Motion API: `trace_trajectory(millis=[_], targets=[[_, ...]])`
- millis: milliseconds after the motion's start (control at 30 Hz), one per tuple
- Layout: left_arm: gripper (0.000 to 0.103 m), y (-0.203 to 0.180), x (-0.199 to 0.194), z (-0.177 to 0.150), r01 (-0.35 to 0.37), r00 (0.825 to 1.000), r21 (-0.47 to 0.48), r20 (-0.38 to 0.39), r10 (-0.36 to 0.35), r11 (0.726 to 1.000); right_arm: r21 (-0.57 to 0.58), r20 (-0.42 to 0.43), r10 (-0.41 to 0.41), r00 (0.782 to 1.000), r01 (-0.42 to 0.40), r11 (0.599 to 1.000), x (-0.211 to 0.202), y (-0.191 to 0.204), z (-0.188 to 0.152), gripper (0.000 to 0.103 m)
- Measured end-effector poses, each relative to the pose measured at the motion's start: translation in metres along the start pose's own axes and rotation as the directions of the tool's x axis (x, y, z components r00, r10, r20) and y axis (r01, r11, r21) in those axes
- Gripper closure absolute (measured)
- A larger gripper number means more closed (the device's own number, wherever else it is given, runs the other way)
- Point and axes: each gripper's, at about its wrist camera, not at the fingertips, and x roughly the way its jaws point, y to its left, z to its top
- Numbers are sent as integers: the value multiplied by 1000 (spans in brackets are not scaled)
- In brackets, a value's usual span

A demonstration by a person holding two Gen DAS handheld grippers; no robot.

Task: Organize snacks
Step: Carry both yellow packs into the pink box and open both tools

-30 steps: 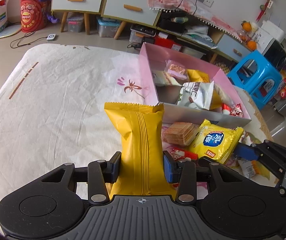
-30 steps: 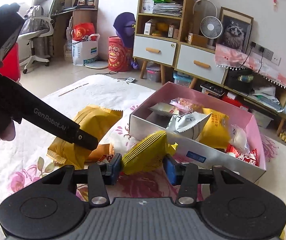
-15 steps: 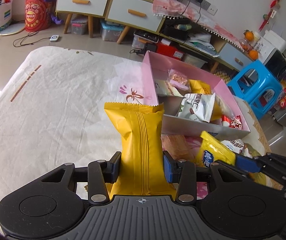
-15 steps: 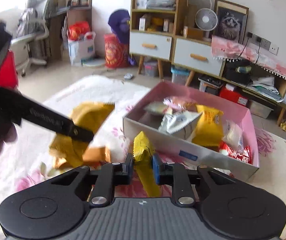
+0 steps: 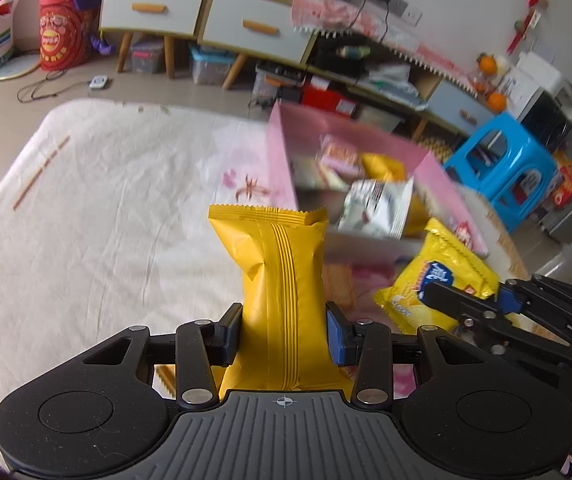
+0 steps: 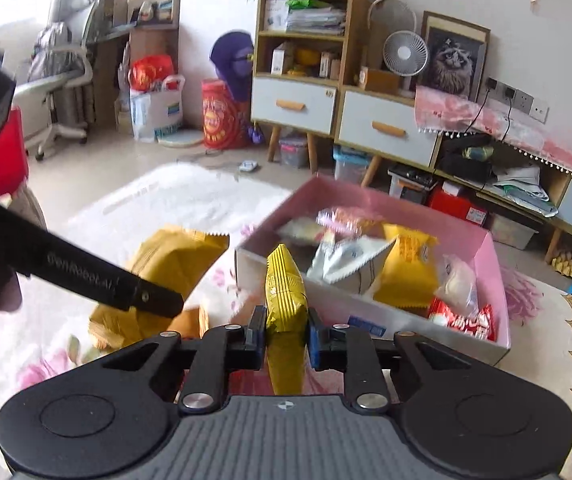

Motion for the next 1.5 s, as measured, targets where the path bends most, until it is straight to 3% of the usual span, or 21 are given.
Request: trace_trajectory(millis=[133, 333, 467, 633, 867, 1133, 1267, 1367, 1500], targets=[[64, -5, -5, 16, 26, 999, -15, 48, -25, 1000, 63, 73, -21, 997, 17, 998, -13, -16, 16, 93], [64, -25, 6, 36, 2, 995, 34, 101, -5, 999, 201, 162, -59, 985, 26, 979, -17, -56, 34, 93], [64, -38, 21, 50, 10, 992, 33, 122, -14, 999, 359, 169, -59, 984, -6, 933, -8, -91, 30, 93], [64, -56, 47, 58, -34, 991, 114, 134, 18, 993, 493, 153, -57, 987, -26, 869, 6, -116, 14, 93], [64, -61, 82, 55, -102, 992, 147, 94, 89, 984, 558, 139, -56, 989, -32, 830, 24, -119, 4, 93], [64, -77, 99, 62, -172, 982, 222, 113, 150, 960, 537, 106, -85, 991, 14, 843, 38, -117, -3, 93], [64, -76, 106, 64, -175, 982, 208, 113, 154, 962, 573, 99, -88, 991, 15, 819, 45, -126, -6, 92], [62, -78, 107, 61, -191, 978, 236, 125, 165, 953, 564, 84, -119, 989, 51, 824, 46, -129, -7, 89], [55, -73, 103, 61, -162, 982, 208, 127, 138, 965, 582, 62, -145, 987, 83, 809, 46, -133, -10, 83]])
